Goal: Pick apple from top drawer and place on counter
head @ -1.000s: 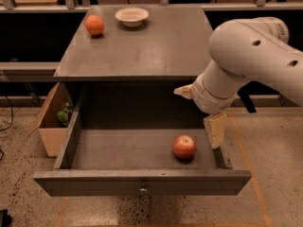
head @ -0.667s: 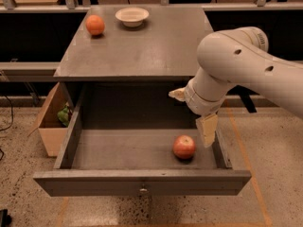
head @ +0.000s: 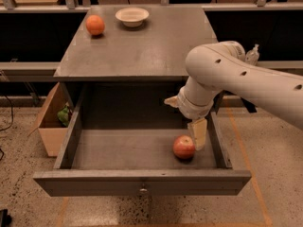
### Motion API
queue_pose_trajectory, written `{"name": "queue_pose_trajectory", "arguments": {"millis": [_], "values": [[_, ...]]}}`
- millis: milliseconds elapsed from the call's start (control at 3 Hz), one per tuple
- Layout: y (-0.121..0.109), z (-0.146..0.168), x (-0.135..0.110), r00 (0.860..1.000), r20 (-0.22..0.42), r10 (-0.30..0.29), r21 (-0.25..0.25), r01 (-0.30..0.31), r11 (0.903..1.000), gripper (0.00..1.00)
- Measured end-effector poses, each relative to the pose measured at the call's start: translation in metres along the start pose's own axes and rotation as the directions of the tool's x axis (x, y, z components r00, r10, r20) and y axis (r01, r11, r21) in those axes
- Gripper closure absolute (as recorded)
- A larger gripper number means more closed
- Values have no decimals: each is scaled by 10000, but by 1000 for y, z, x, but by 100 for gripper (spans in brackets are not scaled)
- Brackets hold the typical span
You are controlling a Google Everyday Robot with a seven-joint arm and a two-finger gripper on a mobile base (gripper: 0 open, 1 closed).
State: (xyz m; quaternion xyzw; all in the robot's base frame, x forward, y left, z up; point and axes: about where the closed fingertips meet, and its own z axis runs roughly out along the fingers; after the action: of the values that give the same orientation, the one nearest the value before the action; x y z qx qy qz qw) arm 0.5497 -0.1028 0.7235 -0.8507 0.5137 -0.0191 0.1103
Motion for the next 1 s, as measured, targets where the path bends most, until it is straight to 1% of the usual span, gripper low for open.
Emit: {"name": "queue_pose_trajectory", "arguments": {"millis": [333,667,1000], "values": [[7,34,-9,9990,445,96,-762,-62,9971,0],[11,56,-14,9960,813,359,-1222,-258,9922,0],[16,73,-8,9930,917,747,-1516,-602,9866,0]]}}
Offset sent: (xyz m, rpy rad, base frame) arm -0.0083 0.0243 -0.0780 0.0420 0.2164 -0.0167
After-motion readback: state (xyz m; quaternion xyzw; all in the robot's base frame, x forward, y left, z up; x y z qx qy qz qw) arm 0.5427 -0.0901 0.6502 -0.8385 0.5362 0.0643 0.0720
